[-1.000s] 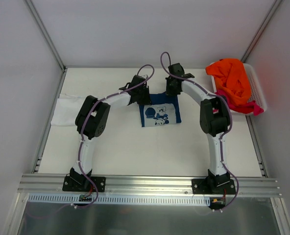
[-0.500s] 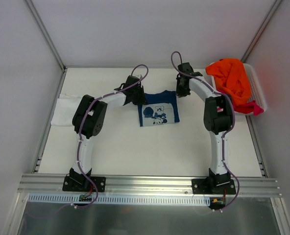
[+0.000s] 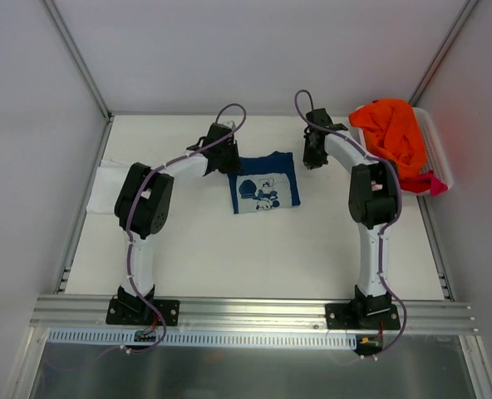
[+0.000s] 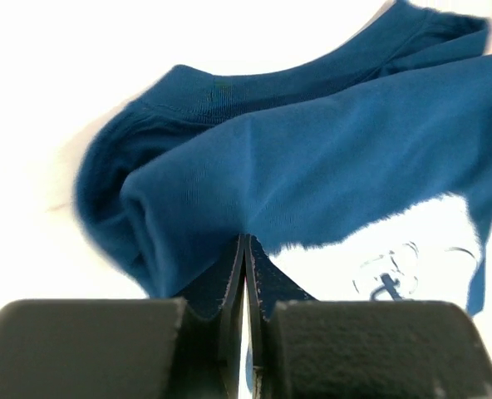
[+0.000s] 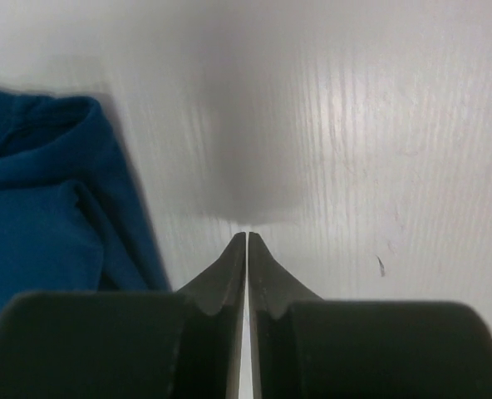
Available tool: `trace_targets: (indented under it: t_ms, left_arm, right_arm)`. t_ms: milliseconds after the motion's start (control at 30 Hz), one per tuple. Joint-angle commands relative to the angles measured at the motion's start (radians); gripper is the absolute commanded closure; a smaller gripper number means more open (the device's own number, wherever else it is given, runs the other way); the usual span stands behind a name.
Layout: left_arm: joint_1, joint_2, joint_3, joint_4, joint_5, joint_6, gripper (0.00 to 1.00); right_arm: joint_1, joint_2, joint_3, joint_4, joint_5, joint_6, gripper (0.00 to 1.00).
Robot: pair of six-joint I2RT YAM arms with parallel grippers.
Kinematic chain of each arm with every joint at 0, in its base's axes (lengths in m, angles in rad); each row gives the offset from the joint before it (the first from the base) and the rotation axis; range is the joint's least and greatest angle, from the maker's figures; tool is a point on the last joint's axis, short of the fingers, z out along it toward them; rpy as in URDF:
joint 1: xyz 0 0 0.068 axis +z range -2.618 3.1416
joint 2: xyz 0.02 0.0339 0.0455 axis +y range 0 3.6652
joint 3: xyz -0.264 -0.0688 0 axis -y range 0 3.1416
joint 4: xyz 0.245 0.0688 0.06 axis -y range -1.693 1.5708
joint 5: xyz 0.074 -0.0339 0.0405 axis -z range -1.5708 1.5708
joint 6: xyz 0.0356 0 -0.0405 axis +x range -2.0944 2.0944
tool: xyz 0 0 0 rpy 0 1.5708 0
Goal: Fold and stack the t-shirts
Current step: Fold the long partially folded tshirt into a neat square, then put the neatly folded tshirt into the corner of the board with the left arm
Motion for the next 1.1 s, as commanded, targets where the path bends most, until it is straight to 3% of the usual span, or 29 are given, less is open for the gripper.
trace_targets:
  t_ms: [0, 67, 100, 133, 167, 200, 367, 400, 500, 600, 833, 1067]
  left_arm:
    - [0.012, -0.184, 0.043, -0.021, -0.087, 0.037, 0.96]
    - [0.001, -0.282, -0.009, -0.018, -0.143, 0.048, 0.75]
    - [-0.005, -0.316, -0.032, -0.018, -0.220, 0.052, 0.61]
    - [-0.014, -0.377, -0.088, -0.018, -0.251, 0.054, 0.25]
    - [-0.017, -0.402, -0.121, -0.018, -0.283, 0.051, 0.05]
    - [-0.017, -0.424, -0.183, -0.020, -0.283, 0.046, 0.01]
    - [-0.007, -0.465, -0.366, 0.007, -0.161, -0.032, 0.01]
    - [-0.001, -0.461, -0.435, 0.097, -0.013, -0.044, 0.01]
    - [0.022, -0.423, -0.572, 0.336, 0.216, -0.118, 0.01]
    - [0.024, -0.375, -0.638, 0.467, 0.298, -0.159, 0.01]
    - [0.059, -0.341, -0.730, 0.690, 0.347, -0.205, 0.01]
    - [0.076, -0.287, -0.707, 0.634, 0.295, -0.182, 0.01]
  right_arm:
    - [0.005, -0.198, -0.056, -0.019, 0.033, -0.015, 0.87]
    - [0.002, -0.260, -0.106, -0.004, 0.037, -0.014, 0.70]
    - [0.002, -0.322, -0.135, 0.005, 0.036, -0.011, 0.55]
    - [0.003, -0.350, -0.191, 0.022, 0.027, -0.006, 0.49]
    - [0.002, -0.404, -0.218, 0.028, 0.017, -0.003, 0.40]
    - [0.003, -0.429, -0.277, 0.041, -0.002, 0.008, 0.37]
    - [0.004, -0.545, -0.454, 0.134, -0.101, 0.049, 0.27]
    - [0.002, -0.568, -0.478, 0.153, -0.116, 0.055, 0.26]
    - [0.002, -0.608, -0.564, 0.182, -0.170, 0.063, 0.26]
    - [0.003, -0.659, -0.642, 0.205, -0.185, 0.064, 0.26]
    - [0.002, -0.752, -0.738, 0.223, -0.194, 0.064, 0.25]
    - [0.004, -0.800, -0.768, 0.222, -0.196, 0.064, 0.24]
